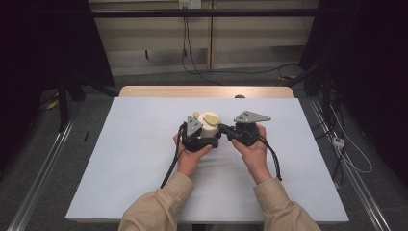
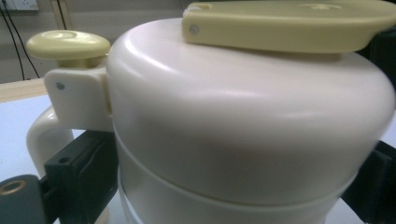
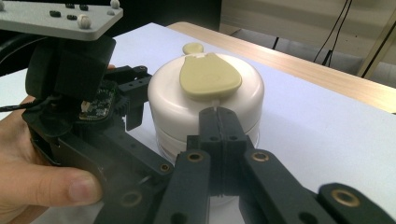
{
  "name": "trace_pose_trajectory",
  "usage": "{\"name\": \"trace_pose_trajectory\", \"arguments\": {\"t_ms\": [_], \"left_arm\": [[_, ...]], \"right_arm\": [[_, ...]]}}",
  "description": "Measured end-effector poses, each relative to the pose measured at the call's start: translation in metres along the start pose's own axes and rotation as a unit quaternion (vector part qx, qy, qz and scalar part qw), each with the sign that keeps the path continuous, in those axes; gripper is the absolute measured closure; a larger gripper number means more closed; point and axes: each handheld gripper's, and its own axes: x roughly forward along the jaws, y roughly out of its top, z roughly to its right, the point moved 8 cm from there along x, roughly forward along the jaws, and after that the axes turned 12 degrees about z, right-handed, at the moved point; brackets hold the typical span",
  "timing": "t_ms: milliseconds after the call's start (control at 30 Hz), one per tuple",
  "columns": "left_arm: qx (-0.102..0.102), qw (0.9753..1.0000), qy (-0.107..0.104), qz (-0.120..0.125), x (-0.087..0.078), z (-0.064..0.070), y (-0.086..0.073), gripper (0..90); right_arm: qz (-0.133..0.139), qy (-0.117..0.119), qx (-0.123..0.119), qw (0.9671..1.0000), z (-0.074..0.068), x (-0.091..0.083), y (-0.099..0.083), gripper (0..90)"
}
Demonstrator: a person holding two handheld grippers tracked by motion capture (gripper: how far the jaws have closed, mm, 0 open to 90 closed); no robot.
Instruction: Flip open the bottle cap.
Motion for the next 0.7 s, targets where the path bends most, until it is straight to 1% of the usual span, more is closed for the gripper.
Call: {"name": "trace_pose_trajectory", "arguments": {"t_ms": [67,133,467,500,600,633,700], "left_arm": [[0.000,1.0000,-0.001,-0.001,0.0001,0.0001,0.0000,5.2],[0.000,1.0000,0.000,-0.001,0.0000,0.0000,-0.0001,5.2],[-0.001,1.0000,0.002,-0.001,0.0000,0.0002,-0.0001,5.2],[0.004,1.0000,0.001,-0.001,-0.0001,-0.0003,0.0000,5.1],[0.003,1.0000,0.001,0.001,-0.0001,-0.0002,-0.0002,5.1],[0.000,1.0000,0.003,0.001,-0.0002,0.0001,-0.0003,5.1],[-0.001,1.0000,0.003,0.001,-0.0001,0.0001,-0.0003,5.1]], "right_arm": [[0.003,0.001,-0.001,1.0000,-0.0001,0.0003,0.0015,90.0],[0.001,0.000,-0.005,1.0000,0.0000,0.0011,0.0016,90.0],[0.001,0.003,-0.003,1.0000,0.0003,0.0022,0.0028,90.0],[0.002,0.004,-0.003,1.0000,0.0001,0.0023,0.0032,90.0],[0.001,0.006,-0.001,1.0000,-0.0004,0.0025,0.0042,90.0],[0.001,0.007,0.000,1.0000,-0.0011,0.0027,0.0048,90.0],[-0.002,0.006,-0.004,1.0000,-0.0015,0.0029,0.0055,90.0]]}}
